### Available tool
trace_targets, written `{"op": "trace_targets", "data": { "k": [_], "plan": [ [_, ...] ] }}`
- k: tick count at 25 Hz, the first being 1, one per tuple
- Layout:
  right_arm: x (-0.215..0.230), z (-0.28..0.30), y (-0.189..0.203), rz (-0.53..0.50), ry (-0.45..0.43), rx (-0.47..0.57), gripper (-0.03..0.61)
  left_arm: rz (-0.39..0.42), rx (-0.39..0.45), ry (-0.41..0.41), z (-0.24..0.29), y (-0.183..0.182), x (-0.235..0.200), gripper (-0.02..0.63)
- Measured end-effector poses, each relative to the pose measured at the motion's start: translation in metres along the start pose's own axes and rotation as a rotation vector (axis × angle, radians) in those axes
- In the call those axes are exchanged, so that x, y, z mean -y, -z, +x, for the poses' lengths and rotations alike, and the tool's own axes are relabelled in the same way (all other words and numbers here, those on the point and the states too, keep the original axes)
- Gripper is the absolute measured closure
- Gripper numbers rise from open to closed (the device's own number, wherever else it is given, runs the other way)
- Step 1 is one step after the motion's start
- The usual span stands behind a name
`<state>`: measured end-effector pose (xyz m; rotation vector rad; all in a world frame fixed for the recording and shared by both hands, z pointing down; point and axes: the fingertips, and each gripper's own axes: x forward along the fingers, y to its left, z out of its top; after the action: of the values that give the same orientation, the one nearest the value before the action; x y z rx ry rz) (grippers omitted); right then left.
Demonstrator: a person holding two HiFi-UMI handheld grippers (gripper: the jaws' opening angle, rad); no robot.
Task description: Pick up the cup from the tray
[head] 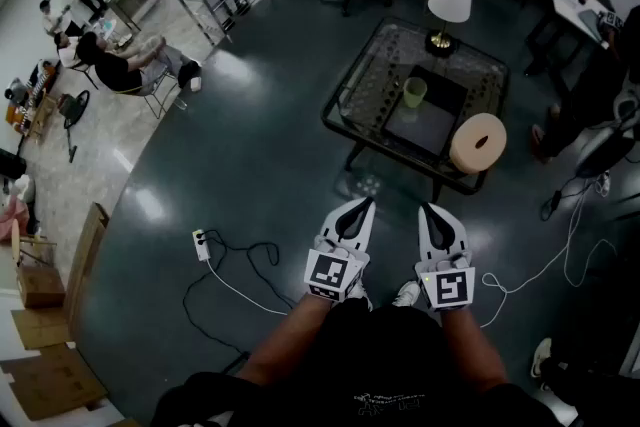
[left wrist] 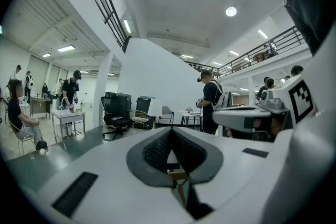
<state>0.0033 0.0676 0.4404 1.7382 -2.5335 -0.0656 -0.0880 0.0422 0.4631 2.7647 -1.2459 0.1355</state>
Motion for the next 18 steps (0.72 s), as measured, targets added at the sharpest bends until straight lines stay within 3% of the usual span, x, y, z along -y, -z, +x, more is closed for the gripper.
{"op": "trace_targets", "data": {
  "k": [5, 10, 18],
  "plan": [
    [0.01, -0.021, -0.003, 0.012, 0.002, 0.009, 0.569, -0.015, -0.016, 0.006, -0.002, 0.005, 0.029, 0.605],
    [0.007, -0.021, -0.001, -0.017, -0.039, 0.021, 0.569, 0.063, -0.037, -0.033, -0.006, 0.008, 0.025, 0.604],
    [0.016, -0.022, -0.01, 0.014, -0.037, 0.078, 0.569, 0.009, -0.029, -0.071, -0.011, 0.006, 0.018, 0.606]
  ]
}}
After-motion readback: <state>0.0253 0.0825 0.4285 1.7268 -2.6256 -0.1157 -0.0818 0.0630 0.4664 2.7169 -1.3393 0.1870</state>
